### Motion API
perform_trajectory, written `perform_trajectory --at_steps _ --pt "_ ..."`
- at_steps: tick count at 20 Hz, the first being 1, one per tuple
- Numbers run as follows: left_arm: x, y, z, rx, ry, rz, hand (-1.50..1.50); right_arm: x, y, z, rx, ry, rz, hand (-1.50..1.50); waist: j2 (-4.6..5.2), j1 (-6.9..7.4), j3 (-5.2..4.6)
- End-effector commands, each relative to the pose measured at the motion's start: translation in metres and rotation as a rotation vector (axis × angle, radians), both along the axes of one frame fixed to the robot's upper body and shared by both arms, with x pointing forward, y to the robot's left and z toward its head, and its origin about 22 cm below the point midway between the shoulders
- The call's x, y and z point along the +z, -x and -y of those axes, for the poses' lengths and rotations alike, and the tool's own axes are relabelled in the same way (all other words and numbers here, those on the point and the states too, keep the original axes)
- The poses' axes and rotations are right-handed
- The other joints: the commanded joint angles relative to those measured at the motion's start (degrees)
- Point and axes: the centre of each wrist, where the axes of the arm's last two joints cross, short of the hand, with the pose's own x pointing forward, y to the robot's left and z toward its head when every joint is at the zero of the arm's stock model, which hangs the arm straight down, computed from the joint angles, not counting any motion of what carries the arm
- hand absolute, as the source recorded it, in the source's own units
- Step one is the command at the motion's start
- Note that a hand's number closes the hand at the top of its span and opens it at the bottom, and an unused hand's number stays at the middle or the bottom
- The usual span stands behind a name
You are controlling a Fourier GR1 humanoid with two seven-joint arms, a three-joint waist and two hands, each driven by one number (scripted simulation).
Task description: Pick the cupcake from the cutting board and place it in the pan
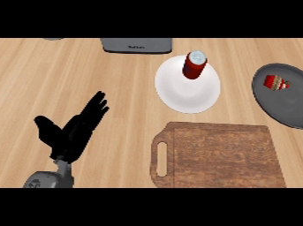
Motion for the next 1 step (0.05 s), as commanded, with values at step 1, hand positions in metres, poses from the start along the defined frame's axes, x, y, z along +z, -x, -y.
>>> perform_trajectory --at_steps 1 --pt "0.0073 -0.0103 0.0092 0.011 0.002 0.003 0.00 -0.0142 0.0053 -0.0052 0.113 -0.071 0.075 -1.50 -0.01 -0.43 0.00"
